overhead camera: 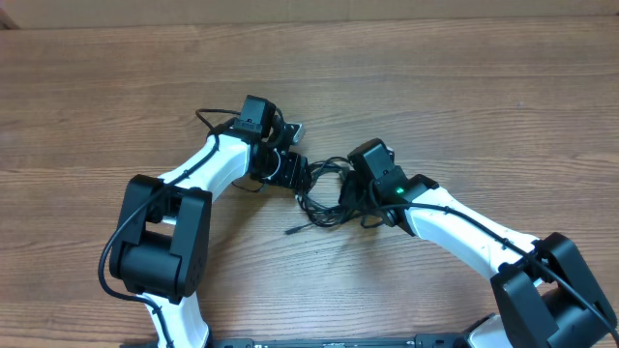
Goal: Untangle cables
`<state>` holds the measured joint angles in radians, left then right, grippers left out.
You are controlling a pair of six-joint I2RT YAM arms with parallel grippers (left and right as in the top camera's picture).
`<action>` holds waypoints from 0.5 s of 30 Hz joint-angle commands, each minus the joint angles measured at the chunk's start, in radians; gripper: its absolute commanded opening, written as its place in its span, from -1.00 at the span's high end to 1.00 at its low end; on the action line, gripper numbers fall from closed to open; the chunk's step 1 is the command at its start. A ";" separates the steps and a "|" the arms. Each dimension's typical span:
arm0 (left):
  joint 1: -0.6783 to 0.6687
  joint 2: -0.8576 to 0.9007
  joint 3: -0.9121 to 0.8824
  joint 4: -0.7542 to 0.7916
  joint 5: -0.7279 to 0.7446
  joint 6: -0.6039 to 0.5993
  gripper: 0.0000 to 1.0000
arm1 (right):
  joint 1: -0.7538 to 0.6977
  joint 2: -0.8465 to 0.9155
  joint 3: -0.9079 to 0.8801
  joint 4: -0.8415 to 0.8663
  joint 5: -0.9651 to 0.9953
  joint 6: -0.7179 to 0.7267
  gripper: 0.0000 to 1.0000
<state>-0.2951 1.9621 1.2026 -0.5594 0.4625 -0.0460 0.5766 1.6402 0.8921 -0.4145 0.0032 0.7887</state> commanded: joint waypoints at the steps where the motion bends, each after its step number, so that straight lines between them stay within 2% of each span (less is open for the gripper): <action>1: -0.006 0.013 -0.007 -0.001 -0.002 0.014 0.00 | -0.002 -0.023 0.024 -0.025 0.126 0.056 0.92; 3: -0.006 0.013 -0.007 -0.001 -0.016 -0.005 0.05 | -0.002 -0.023 0.024 -0.038 0.147 0.057 0.92; 8: -0.006 0.012 -0.005 -0.004 -0.058 -0.060 0.03 | -0.002 -0.022 0.024 -0.030 0.124 0.056 0.92; 12: -0.006 0.012 0.020 -0.043 -0.061 -0.058 -0.35 | 0.000 -0.020 0.023 -0.003 0.025 0.039 0.92; 15: 0.004 0.012 0.048 -0.091 -0.111 -0.059 -0.44 | 0.002 -0.008 0.024 0.024 -0.068 -0.005 0.92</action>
<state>-0.2951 1.9617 1.2282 -0.6106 0.4316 -0.0986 0.5766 1.6402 0.8925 -0.4068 0.0288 0.8223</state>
